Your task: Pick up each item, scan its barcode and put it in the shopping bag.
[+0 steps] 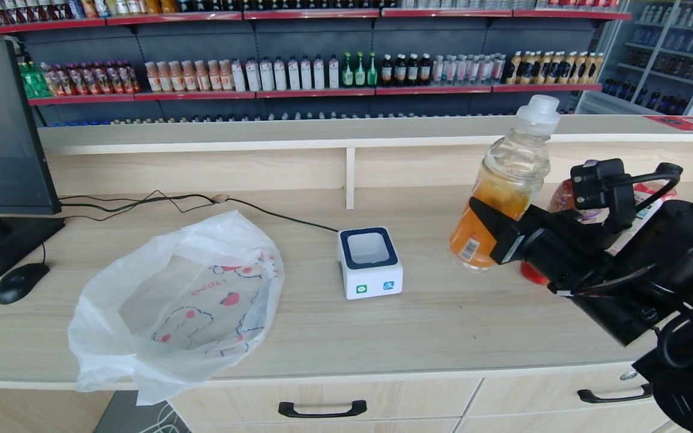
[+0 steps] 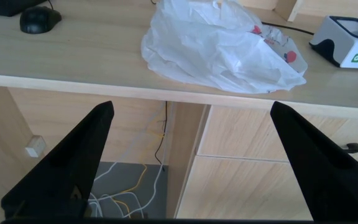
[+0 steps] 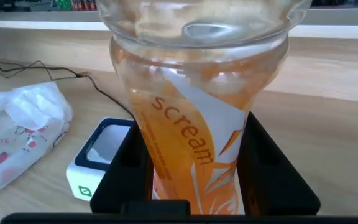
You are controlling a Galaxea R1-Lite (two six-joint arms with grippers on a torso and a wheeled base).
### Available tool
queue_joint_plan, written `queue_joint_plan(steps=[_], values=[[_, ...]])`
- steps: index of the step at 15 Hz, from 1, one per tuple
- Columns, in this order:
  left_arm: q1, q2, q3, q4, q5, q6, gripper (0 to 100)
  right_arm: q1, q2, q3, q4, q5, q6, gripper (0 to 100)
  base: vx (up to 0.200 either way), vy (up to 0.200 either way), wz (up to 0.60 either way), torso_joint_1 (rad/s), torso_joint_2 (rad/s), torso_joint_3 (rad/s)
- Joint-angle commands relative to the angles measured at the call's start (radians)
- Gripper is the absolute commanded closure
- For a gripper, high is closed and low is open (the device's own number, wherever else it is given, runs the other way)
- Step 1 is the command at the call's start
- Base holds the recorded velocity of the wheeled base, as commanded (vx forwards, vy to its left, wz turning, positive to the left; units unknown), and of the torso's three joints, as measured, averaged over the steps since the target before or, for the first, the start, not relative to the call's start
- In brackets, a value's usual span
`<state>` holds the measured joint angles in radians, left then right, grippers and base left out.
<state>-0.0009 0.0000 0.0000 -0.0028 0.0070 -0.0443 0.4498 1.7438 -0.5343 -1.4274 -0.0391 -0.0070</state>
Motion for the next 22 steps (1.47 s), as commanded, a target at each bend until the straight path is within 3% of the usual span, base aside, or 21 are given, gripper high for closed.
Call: queue_joint_plan(steps=[1,6,9,13,16,19,22], values=[[0.001,0.002,0.0,0.0,0.001,0.0,0,0.121,-0.127,0.1,-0.001,0.004,-0.001,100,0.0,0.0,0.0,0.0,0.0,0.0],[0.001,0.0,0.0,0.0,0.001,0.0,0,0.228,-0.161,0.168,-0.002,0.048,0.007,100,0.0,0.0,0.0,0.0,0.0,0.0],[0.001,0.0,0.0,0.0,0.001,0.0,0,0.337,-0.161,0.138,-0.004,0.041,0.136,100,0.0,0.0,0.0,0.0,0.0,0.0],[-0.001,0.002,0.0,0.0,0.001,0.0,0,0.454,-0.175,0.109,0.025,-0.122,0.351,100,0.0,0.0,0.0,0.0,0.0,0.0],[0.001,0.0,0.0,0.0,-0.001,0.0,0,0.489,-0.175,0.066,0.041,-0.203,0.427,100,0.0,0.0,0.0,0.0,0.0,0.0],[0.001,0.0,0.0,0.0,0.001,0.0,0,0.624,-0.187,-0.024,0.056,-0.268,0.51,100,0.0,0.0,0.0,0.0,0.0,0.0],[0.001,0.002,0.0,0.0,0.001,0.0,0,0.667,-0.181,-0.043,0.067,-0.292,0.529,100,0.0,0.0,0.0,0.0,0.0,0.0]])
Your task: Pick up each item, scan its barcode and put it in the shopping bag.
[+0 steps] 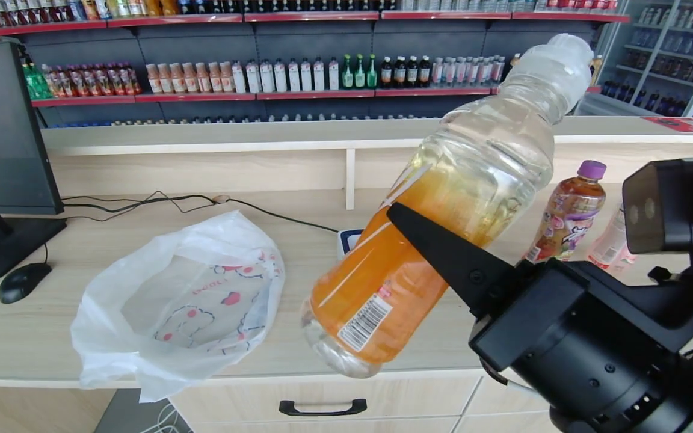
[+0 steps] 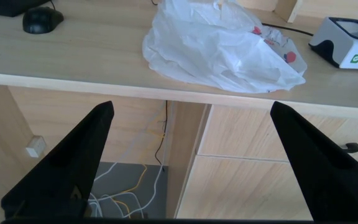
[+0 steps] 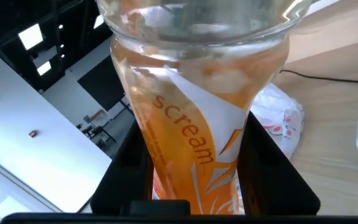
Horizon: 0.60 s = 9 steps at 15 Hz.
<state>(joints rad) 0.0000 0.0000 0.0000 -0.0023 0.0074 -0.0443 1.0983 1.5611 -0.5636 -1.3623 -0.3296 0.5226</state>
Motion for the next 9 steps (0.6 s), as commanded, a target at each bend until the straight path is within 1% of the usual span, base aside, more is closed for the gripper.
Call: queue_joint_plan(steps=[1,3,5,6,9], values=[[-0.002,0.002,0.0,-0.001,0.0,0.0,0,0.018,0.004,-0.015,0.0,-0.002,0.004,100,0.0,0.0,0.0,0.0,0.0,0.0],[-0.002,0.0,0.0,-0.001,0.0,0.0,0,0.028,0.027,-0.048,0.002,-0.023,0.048,100,0.0,0.0,0.0,0.0,0.0,0.0],[0.0,0.0,0.0,-0.001,0.0,0.0,0,0.029,0.053,-0.148,0.006,-0.062,0.116,100,0.0,0.0,0.0,0.0,0.0,0.0],[0.0,0.0,0.0,-0.001,0.0,0.0,0,0.029,0.056,-0.168,0.016,-0.088,0.137,100,0.0,0.0,0.0,0.0,0.0,0.0],[0.0,0.002,0.0,-0.001,0.0,0.0,0,0.029,0.037,-0.133,0.011,-0.101,0.154,100,0.0,0.0,0.0,0.0,0.0,0.0]])
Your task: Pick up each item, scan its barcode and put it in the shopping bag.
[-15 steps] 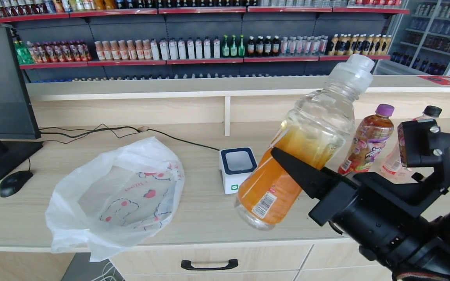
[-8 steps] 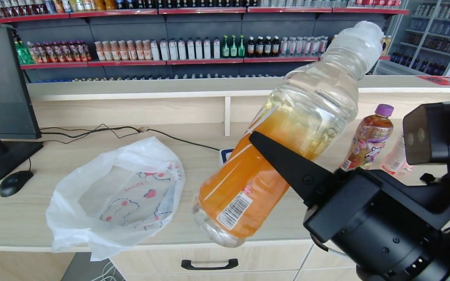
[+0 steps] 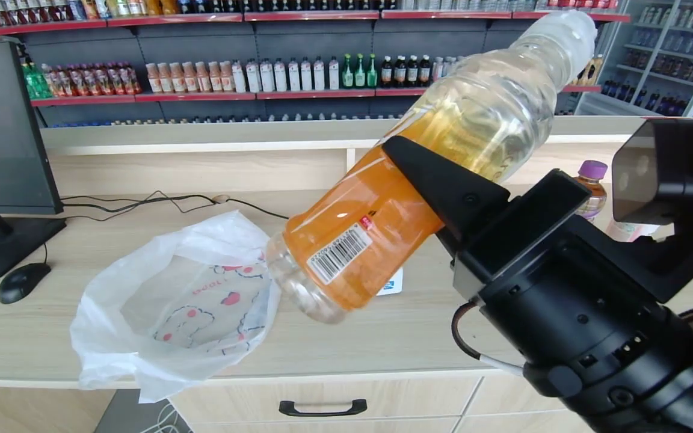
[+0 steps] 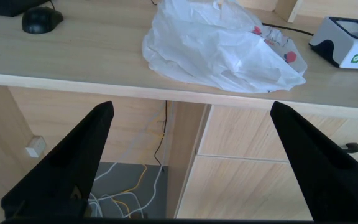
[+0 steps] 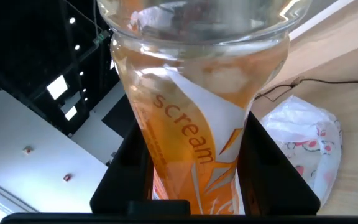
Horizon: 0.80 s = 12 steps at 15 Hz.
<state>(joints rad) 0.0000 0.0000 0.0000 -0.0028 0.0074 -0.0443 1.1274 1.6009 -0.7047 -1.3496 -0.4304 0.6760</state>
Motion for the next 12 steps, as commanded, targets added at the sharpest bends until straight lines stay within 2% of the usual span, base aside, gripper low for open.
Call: queue_joint_plan(steps=[1,12], values=[[0.0,0.002,0.0,0.0,0.0,0.0,0,0.0,-0.01,0.017,-0.002,-0.001,0.002,100,0.0,0.0,0.0,0.0,0.0,0.0],[-0.002,0.002,0.0,0.0,0.0,0.0,0,0.0,-0.027,0.034,-0.006,-0.001,0.004,100,0.0,0.0,0.0,0.0,0.0,0.0]])
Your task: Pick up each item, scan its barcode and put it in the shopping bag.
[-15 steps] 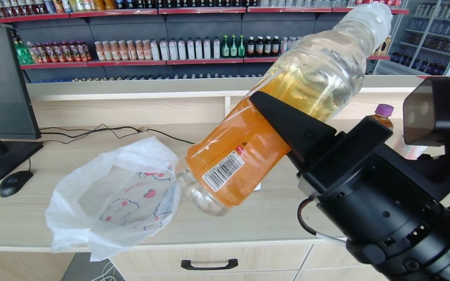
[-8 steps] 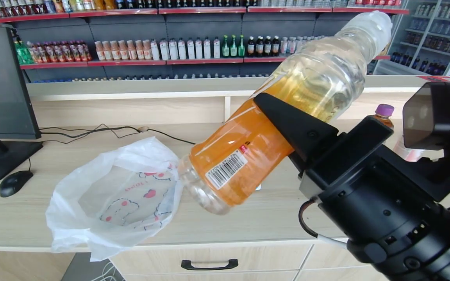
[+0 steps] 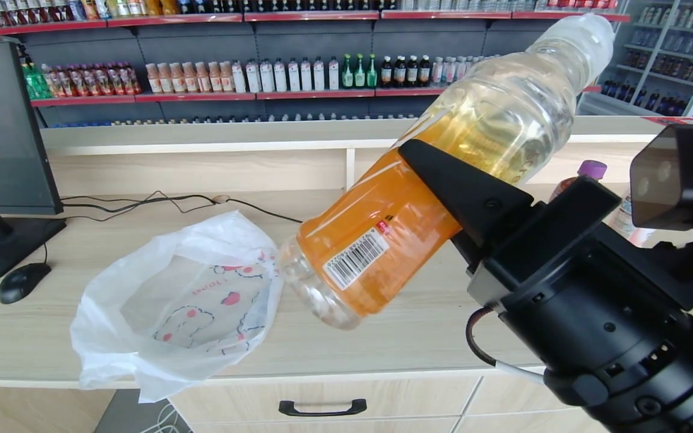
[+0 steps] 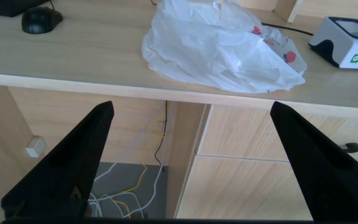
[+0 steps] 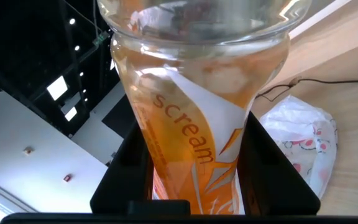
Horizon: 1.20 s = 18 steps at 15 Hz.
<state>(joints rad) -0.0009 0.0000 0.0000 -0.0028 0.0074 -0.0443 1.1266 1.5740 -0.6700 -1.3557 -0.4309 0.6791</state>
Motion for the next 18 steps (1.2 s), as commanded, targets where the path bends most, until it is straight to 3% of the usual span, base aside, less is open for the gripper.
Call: queue_joint_plan(steps=[1,6,12,14,18], values=[[-0.001,0.002,0.0,0.0,0.0,0.0,0,-0.001,-0.003,0.01,0.0,0.0,0.0,100,0.0,0.0,0.0,0.0,0.0,0.0],[0.001,0.002,0.0,0.0,-0.001,0.0,0,-0.05,-0.092,0.152,0.001,0.093,-0.112,100,0.0,0.0,0.0,0.0,0.0,0.0],[-0.001,0.0,0.0,0.0,0.0,0.0,0,-0.09,-0.092,0.207,0.0,0.112,-0.313,100,0.0,0.0,0.0,0.0,0.0,0.0],[-0.001,0.002,0.0,0.0,-0.001,0.0,0,-0.142,-0.1,0.225,-0.031,0.178,-0.461,100,0.0,0.0,0.0,0.0,0.0,0.0],[-0.001,0.002,0.0,0.0,0.0,0.0,0,-0.257,-0.052,0.268,-0.158,0.218,-0.61,100,0.0,0.0,0.0,0.0,0.0,0.0]])
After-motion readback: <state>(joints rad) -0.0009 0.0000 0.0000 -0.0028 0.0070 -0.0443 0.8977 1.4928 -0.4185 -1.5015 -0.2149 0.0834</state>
